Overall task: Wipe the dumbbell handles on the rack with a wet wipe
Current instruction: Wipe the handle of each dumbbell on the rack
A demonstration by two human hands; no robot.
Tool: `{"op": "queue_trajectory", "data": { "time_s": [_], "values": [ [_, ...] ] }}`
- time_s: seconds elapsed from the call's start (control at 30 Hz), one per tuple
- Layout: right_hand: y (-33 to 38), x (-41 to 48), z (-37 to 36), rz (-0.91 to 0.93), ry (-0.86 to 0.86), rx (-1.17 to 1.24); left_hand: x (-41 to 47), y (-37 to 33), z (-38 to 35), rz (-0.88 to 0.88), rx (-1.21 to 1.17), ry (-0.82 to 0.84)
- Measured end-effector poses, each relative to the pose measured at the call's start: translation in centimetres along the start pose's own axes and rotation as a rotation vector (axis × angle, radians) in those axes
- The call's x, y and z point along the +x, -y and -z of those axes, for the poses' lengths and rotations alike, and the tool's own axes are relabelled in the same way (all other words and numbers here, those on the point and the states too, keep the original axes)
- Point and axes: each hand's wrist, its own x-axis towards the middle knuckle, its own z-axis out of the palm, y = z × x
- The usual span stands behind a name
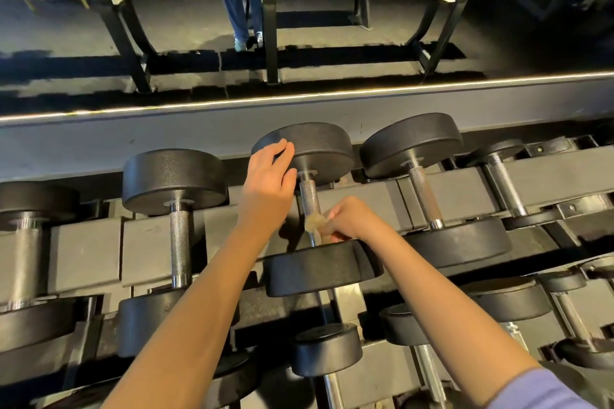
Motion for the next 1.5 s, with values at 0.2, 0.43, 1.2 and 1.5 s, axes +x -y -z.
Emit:
{"op": "queue_trajectory", "data": {
  "time_s": [0.2,0.43,1.2,1.5],
  "values": [
    [-0.5,-1.1,0.2,0.089,-0.192,0.174,-2.1,0.0,0.7,-0.160,0.016,0.074],
    [-0.1,-2.1,0.4,0.250,-0.160,0.464,-3.5,-0.2,-0.9,0.020,-0.219,0.344],
    [-2.7,-4.6,-2.3,0.241,-0.409,0.496,-2.1,1.0,-3.4,0.308,-0.142,0.260],
    [-2.8,-4.5,-2.4,0.222,-0.421,0.517,-1.9,0.3,-2.9,0.410,-0.244,0.297]
  ]
}}
